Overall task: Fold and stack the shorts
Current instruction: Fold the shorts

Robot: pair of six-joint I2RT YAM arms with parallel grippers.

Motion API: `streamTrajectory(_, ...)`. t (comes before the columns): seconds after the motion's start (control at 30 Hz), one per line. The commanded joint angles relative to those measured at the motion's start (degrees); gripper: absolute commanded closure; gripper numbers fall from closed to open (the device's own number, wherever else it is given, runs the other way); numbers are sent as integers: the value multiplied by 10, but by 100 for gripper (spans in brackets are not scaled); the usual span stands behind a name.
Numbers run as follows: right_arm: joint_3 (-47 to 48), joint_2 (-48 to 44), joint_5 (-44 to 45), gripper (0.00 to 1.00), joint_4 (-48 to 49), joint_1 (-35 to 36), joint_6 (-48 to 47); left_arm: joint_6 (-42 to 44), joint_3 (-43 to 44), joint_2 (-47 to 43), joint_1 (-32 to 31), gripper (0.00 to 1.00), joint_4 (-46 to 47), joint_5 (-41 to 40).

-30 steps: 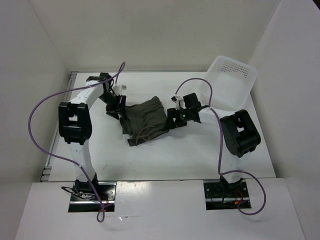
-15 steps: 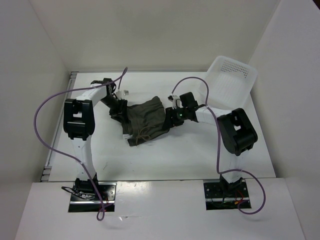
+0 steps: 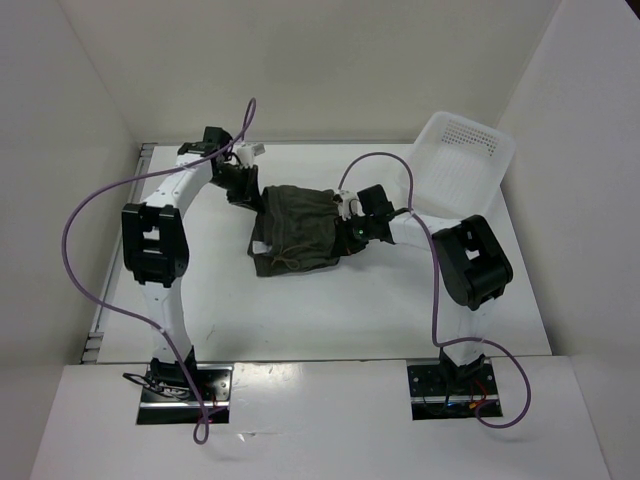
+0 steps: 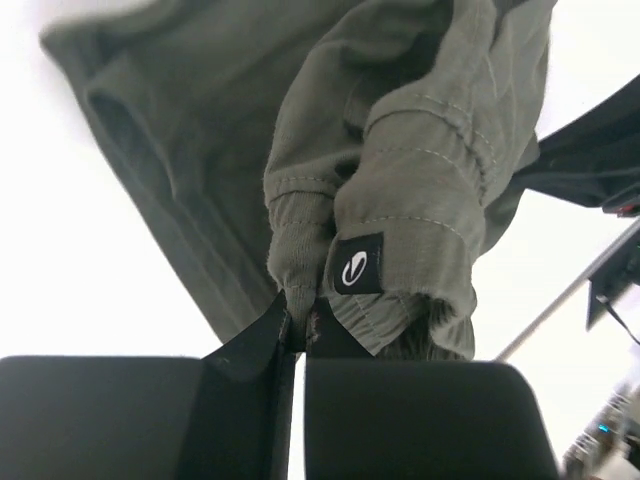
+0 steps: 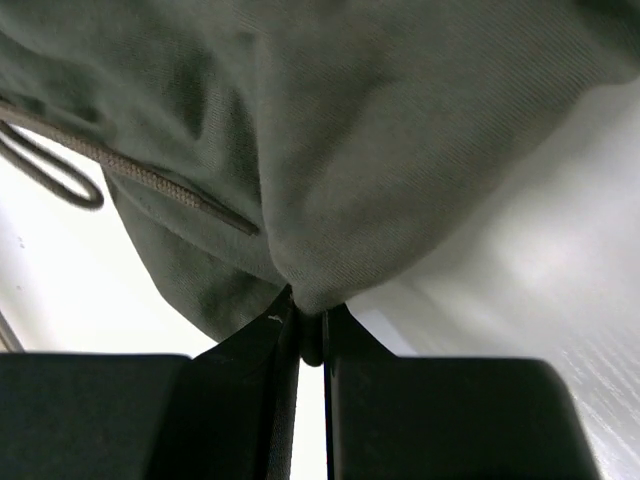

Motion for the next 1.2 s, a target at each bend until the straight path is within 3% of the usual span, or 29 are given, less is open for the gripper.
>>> streamTrajectory(0.0, 18, -17, 9, 98, -22, 6, -39, 3, 32, 2, -6, 100, 66, -17)
streamTrajectory(0.07, 23, -17, 15, 88, -15, 6, -39, 3, 53, 45, -6, 97, 71, -17)
streamTrajectory(0.1, 23, -17, 15, 84, -15, 6, -39, 3, 63, 69, -11, 91, 71, -23)
streamTrajectory(0.13, 39, -12, 20, 80, -15, 6, -39, 3, 81, 79, -11, 82, 71, -23)
streamTrajectory(0.17, 45, -12, 20, 68, -15, 6, -39, 3, 88, 86, -18, 72, 71, -29)
streamTrajectory(0.2, 52, -12, 25, 63, -15, 6, -39, 3, 94, 93, -18, 62, 71, -29)
streamTrajectory(0.23, 64, -12, 25, 56, -15, 6, -39, 3, 94, 93, -18, 45, 71, -34)
streamTrajectory(0.3, 73, -12, 25, 36, -15, 6, -39, 3, 106, 83, -18, 35, 71, -40)
streamTrajectory(0.47, 84, -30, 31, 27, -41, 6, -50, 3, 99, -28, -18, 18, 71, -83)
streamTrajectory(0.6, 136, -49, 10, 23, -83, -2, -81, 3, 63, -112, -18, 13, 63, -116)
streamTrajectory(0.7, 183, -34, 35, 22, -90, -8, -86, 3, 69, -117, -33, 13, -7, -129)
streamTrajectory(0.9, 251, 39, 142, 21, -50, -14, -51, 3, -73, -135, -77, 13, 10, -97)
streamTrajectory(1.17, 354, 155, 183, 22, -21, -19, -63, 3, -112, -111, -94, 13, 38, -91)
